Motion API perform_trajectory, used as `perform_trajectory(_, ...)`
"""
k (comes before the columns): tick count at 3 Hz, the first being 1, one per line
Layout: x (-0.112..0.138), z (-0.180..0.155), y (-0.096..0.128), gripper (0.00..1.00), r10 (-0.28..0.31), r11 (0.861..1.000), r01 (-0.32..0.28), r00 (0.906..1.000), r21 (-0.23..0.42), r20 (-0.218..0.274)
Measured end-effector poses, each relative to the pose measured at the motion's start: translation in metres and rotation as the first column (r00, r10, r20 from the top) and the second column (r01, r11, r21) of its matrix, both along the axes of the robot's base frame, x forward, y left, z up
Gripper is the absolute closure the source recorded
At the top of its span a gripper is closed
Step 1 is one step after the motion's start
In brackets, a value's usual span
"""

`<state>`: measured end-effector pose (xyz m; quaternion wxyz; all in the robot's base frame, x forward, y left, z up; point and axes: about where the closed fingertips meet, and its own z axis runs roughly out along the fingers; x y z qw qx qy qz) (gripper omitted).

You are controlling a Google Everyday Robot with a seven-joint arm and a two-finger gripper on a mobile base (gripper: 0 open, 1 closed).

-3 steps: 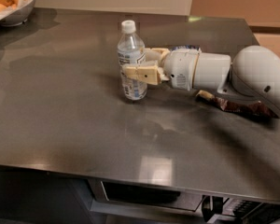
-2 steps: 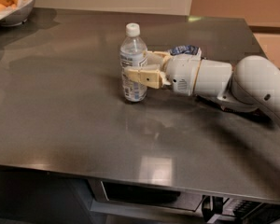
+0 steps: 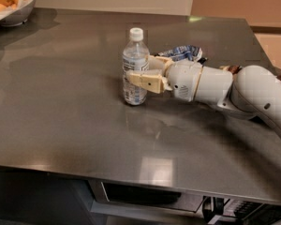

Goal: Place blue plastic bottle upright

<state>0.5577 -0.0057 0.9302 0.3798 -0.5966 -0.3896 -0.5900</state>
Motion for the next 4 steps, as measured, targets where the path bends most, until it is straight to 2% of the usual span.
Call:
perform_trajectory(2, -0.0014, -0.0059, -0.0005, 0.12, 0.001, 1.0, -0.001, 0.9999, -0.001, -0.012)
perform_trajectory(3, -0.002, -0.0053, 0.0021, 0.0, 0.005, 1.0, -0.004, 0.9993, 0.011, -0.037)
perform_trajectory(4, -0.002, -0.0053, 0.0021, 0.0, 0.005, 1.0, -0.004, 0.9993, 0.011, -0.037)
